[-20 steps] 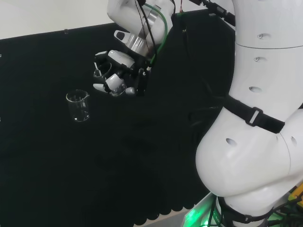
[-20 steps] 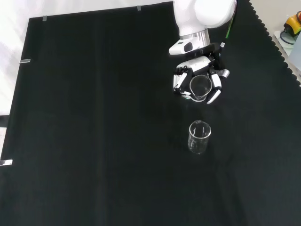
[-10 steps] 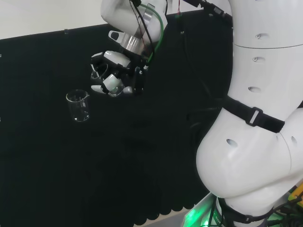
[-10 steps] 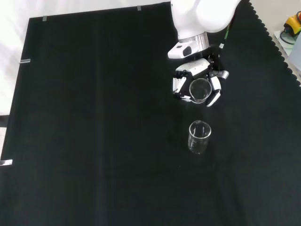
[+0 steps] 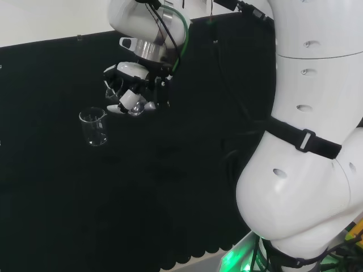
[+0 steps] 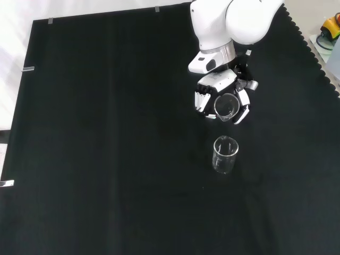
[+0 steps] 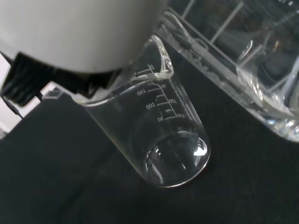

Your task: Pour the water from the handheld beaker into the one on the table.

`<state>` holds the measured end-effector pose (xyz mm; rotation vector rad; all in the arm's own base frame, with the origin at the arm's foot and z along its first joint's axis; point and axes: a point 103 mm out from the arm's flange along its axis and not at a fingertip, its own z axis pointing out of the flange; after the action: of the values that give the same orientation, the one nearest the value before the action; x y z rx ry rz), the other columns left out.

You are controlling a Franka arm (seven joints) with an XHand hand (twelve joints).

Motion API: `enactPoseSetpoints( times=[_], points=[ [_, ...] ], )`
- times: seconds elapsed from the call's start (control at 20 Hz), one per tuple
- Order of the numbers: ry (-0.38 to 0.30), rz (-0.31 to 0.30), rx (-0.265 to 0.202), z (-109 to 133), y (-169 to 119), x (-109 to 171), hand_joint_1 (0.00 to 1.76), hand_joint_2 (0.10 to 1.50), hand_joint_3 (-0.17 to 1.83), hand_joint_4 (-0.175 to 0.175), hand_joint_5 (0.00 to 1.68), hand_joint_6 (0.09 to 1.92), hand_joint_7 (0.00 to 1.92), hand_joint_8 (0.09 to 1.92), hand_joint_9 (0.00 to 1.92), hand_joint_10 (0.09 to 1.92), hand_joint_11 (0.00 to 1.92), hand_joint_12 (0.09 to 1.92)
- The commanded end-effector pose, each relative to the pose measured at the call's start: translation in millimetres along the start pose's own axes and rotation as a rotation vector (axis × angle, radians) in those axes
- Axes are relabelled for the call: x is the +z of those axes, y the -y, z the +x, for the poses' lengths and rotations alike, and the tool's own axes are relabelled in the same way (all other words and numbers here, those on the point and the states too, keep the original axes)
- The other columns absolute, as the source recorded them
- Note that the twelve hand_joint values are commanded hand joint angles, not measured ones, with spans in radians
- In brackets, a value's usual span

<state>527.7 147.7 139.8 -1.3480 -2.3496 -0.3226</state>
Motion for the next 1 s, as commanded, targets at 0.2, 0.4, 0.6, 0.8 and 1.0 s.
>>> enactPoseSetpoints(
  times=[0.2,0.4,0.6,0.8,1.0],
  points=[
    [0.085,0.089,-0.008,10,-10,2,1.39,0.51,1.15,-0.175,0.74,1.92,1.44,1.92,1.51,1.46,1.18,1.29],
    [0.104,0.122,-0.005,12,-15,6,1.39,0.51,1.15,-0.175,0.74,1.92,1.44,1.92,1.51,1.46,1.18,1.29],
    [0.129,0.152,-0.001,12,-17,8,1.39,0.51,1.15,-0.175,0.74,1.92,1.44,1.92,1.52,1.46,1.18,1.29],
    [0.151,0.179,0.001,13,-19,9,1.39,0.51,1.15,-0.175,0.74,1.92,1.45,1.92,1.52,1.46,1.18,1.29],
    [0.171,0.194,0.0,14,-19,9,1.39,0.51,1.15,-0.175,0.74,1.92,1.45,1.92,1.52,1.46,1.18,1.29]
  ],
)
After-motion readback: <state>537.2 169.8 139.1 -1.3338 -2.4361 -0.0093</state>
